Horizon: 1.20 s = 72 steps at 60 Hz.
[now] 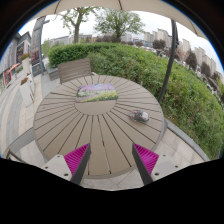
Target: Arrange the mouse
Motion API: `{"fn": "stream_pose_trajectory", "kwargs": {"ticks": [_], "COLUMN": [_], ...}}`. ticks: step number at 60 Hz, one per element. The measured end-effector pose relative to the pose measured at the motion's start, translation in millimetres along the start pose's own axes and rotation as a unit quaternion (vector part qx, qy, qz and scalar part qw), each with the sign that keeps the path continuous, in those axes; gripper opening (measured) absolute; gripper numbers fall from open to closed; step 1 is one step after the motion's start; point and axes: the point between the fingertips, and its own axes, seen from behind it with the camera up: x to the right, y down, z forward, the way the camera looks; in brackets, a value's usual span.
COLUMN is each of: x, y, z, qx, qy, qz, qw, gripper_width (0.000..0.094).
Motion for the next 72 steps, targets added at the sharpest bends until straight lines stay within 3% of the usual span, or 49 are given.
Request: {"fn": "stream_pose_trajectory", "kwargs": {"ticks": [10, 21, 39, 59, 72], "x": [94, 146, 167, 175, 189], "y": [8, -2, -28, -61, -83], "z": [28, 62, 159, 232, 256], "qx": [0.010, 0.028, 0.051, 0.036, 0.024], "qy": [0.056, 0.067, 0.034, 0.000, 0.006], "qz": [0.031, 0.051, 0.042, 0.031, 0.035], "qw": [0.998, 0.996, 0.997, 0.999, 0.999], "gripper_width": [0.0854, 0.0857, 0.0854, 0.0859, 0.0857]}}
